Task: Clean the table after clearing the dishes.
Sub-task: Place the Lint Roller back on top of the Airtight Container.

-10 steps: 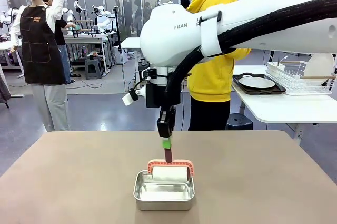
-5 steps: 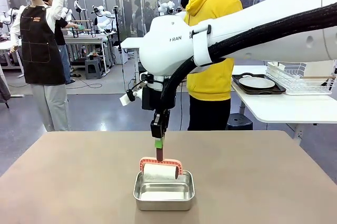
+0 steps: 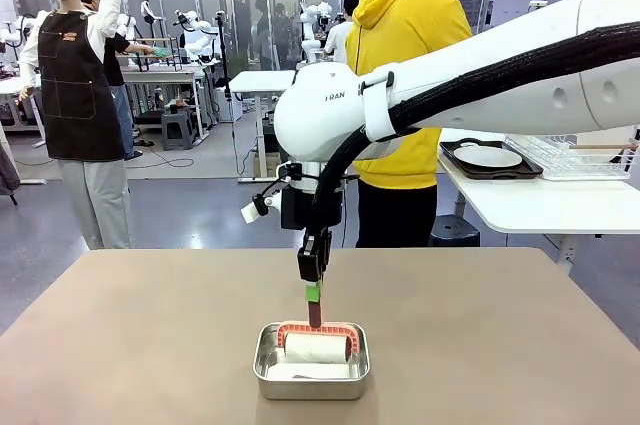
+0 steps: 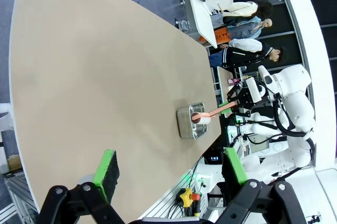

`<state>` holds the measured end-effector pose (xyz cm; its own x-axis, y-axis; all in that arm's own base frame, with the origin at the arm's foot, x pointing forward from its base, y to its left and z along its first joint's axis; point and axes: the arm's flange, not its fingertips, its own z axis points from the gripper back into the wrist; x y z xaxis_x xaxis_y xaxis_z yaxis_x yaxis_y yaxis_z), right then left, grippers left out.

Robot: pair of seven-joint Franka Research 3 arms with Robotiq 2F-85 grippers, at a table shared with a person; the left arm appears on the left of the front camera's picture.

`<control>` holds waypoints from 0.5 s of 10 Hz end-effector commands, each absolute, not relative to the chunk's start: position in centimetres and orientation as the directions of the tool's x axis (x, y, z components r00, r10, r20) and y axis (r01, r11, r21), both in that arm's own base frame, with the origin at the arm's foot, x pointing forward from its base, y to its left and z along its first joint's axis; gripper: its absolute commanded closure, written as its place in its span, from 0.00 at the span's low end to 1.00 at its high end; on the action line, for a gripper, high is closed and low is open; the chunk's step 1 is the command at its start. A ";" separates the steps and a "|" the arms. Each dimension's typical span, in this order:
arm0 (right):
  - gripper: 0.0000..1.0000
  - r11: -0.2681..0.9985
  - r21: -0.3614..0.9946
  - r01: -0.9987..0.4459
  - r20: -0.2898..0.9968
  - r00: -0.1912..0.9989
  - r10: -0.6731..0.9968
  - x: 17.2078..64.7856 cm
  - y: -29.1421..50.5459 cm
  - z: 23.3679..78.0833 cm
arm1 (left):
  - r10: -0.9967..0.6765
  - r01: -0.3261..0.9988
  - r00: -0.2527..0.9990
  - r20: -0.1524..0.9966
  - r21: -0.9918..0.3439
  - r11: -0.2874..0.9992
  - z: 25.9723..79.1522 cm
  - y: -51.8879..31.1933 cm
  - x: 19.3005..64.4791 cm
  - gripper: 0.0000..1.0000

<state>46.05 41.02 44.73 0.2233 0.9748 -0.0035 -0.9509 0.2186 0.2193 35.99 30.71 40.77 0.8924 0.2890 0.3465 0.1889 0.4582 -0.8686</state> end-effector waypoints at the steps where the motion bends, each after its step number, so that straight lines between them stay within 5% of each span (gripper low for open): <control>1: 0.79 0.145 0.269 -0.952 0.042 0.162 0.986 47.1 40.5 43.7 | 0.290 0.207 0.887 0.360 -0.871 0.446 40.8 30.8 35.7 0.00; 5: 0.79 -0.033 0.195 -0.980 0.090 -0.016 0.996 49.3 39.0 42.8 | 0.290 0.207 0.887 0.360 -0.871 0.446 40.8 30.8 35.7 0.00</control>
<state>49.11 39.56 42.03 0.0332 0.9971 0.0679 -0.9723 0.0165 0.2333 35.99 30.71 40.77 0.8924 0.2889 0.3465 0.1889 0.4582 -0.8686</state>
